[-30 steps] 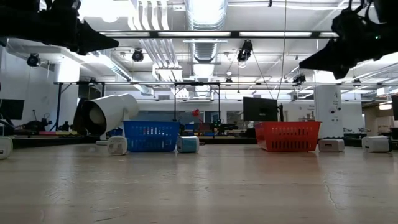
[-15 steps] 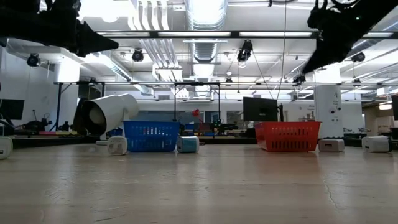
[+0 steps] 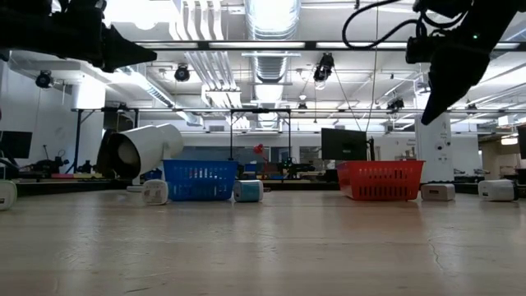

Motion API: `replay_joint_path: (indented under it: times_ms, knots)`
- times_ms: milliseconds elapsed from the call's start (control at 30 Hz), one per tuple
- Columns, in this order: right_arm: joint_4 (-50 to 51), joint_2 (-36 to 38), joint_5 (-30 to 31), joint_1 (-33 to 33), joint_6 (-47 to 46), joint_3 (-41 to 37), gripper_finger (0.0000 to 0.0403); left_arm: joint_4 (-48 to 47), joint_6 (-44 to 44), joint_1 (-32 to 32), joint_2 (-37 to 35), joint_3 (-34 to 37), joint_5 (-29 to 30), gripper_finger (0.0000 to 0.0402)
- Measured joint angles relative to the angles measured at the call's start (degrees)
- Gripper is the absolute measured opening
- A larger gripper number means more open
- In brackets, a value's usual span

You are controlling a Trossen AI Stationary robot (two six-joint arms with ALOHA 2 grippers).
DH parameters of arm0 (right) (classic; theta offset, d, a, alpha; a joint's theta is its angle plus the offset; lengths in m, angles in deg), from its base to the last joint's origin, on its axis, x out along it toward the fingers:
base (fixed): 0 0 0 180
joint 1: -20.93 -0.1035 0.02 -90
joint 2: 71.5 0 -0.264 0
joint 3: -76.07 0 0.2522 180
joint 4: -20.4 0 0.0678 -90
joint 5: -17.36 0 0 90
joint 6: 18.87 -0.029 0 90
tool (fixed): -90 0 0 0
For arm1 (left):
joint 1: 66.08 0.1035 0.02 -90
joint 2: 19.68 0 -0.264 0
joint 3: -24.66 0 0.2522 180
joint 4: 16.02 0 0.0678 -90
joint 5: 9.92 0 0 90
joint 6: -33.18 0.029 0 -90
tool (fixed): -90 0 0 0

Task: Pick & Place Office items
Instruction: Put the green charger adapter into the blue bin

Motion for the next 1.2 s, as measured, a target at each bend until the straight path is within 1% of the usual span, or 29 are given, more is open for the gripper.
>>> replay_joint_path:
  times_ms: [133, 233, 333, 400, 500, 667, 733, 833, 933, 1067, 1200]
  knots:
    - [0.0, 0.3, -0.1, 0.0, -0.4, -1.3, 0.0175, 0.0, 1.0, 0.0, 0.0, 0.0, 0.0, 0.0012]
    - [-0.3, 0.7, 0.0, 0.0, -0.3, -1.8, 0.0206, 0.0, 1.6, 0.0, 0.0, 0.0, 0.0, 0.0012]
    - [-2.3, 2.2, 0.0, -0.7, 0.1, -2.8, 0.022, 0.2, 1.6, 0.0, 0.0, 0.0, 0.0, 0.0012]
    - [-7.8, 4.6, 0.0, -1.8, 1.2, -4.4, 0.022, 0.2, 1.6, 0.0, 0.0, 0.0, 0.0, 0.0012]
    - [-20.7, 9.5, -0.1, -3.9, 4.8, -7.6, 0.021, 0.2, 1.3, 0.0, 0.0, 0.0, 0.0, 0.0012]
    - [-49.7, 16.9, -0.3, -6.7, 15.4, -16.2, 0.0179, 0.1, -0.4, 0.0, 0.0, 0.0, -0.6, 0.0012]
    - [-58.8, 18.7, -0.2, -7.0, 18.0, -20.0, 0.0165, 0.1, -0.5, 0.0, 0.0, 0.0, -2.2, 0.0012]
    - [-69.9, 19.9, -0.1, -7.1, 20.8, -25.9, 0.0144, 0.2, -0.6, 0.0, 0.0, 0.0, -6.0, 0.0012]
    - [-75.6, 20.5, -0.1, -7.1, 22.7, -29.6, 0.0124, -0.1, -3.6, 0.0, 0.0, -0.3, -7.4, 0.0012]
    - [-75.5, 20.8, -0.2, -7.1, 24.2, -30.8, 0.0105, -0.8, -12.2, 0.0, -0.1, -3.3, -3.6, 0.0012]
    - [-75.0, 20.8, -0.2, -7.1, 25.4, -30.0, 0.009, -8.6, -16.9, -0.2, 1.0, -4.4, -3.7, 0.0012]
